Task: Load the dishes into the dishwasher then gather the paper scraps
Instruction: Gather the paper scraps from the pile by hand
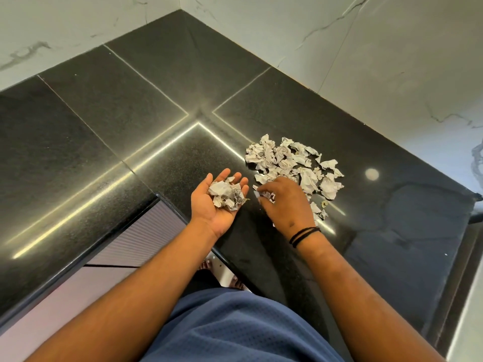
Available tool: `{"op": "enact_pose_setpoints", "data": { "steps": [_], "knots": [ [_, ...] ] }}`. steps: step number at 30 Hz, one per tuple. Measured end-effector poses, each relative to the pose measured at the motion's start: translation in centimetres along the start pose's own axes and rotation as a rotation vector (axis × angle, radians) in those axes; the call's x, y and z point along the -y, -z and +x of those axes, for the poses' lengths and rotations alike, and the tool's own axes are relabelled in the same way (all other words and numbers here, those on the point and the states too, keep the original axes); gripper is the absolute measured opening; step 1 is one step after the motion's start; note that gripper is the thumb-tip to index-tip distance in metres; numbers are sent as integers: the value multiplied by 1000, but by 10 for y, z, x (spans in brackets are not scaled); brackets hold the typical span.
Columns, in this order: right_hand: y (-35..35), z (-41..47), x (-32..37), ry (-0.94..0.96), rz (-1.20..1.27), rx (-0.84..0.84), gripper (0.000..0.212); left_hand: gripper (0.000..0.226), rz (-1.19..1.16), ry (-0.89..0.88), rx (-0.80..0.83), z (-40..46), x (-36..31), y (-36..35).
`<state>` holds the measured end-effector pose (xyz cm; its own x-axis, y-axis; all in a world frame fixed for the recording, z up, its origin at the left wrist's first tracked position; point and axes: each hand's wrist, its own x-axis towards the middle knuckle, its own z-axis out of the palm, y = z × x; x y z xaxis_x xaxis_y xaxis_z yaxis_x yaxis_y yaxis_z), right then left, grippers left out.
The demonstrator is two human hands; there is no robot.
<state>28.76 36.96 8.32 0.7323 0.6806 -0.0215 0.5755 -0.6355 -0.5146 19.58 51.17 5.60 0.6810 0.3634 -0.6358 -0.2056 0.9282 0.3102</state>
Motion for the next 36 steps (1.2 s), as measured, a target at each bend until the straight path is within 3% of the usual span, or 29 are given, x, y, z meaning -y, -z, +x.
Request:
{"op": "enact_pose_setpoints", "data": {
  "steps": [3, 8, 13, 18, 22, 28, 30, 32, 36],
  "knots": [
    [9, -1, 25, 39, 231, -173, 15, 42, -27, -26, -12, 3, 0, -1],
    [1, -2, 56, 127, 289, -83, 29, 42, -39, 18, 56, 3, 5, -7],
    [27, 3, 15, -59, 296, -213, 16, 39, -64, 10, 122, 0, 2, -9],
    [44, -16, -21, -143, 79, 101, 7, 42, -75, 27, 91, 2, 5, -3],
    [24, -37, -19, -142, -317, 326, 28, 43, -73, 38, 78, 2, 9, 0],
    [3, -40, -16, -167, -422, 204, 25, 44, -62, 23, 59, 0, 7, 1],
    [8, -37, -11, -171, -331, 155, 23, 43, -46, 10, 54, -2, 6, 2],
    [16, -32, 0, -168, -71, 53, 15, 43, -31, 1, 52, -3, 5, 2],
    [24, -19, 43, -20, 296, -143, 9, 43, -34, 17, 82, -10, 8, 3]
  ]
}}
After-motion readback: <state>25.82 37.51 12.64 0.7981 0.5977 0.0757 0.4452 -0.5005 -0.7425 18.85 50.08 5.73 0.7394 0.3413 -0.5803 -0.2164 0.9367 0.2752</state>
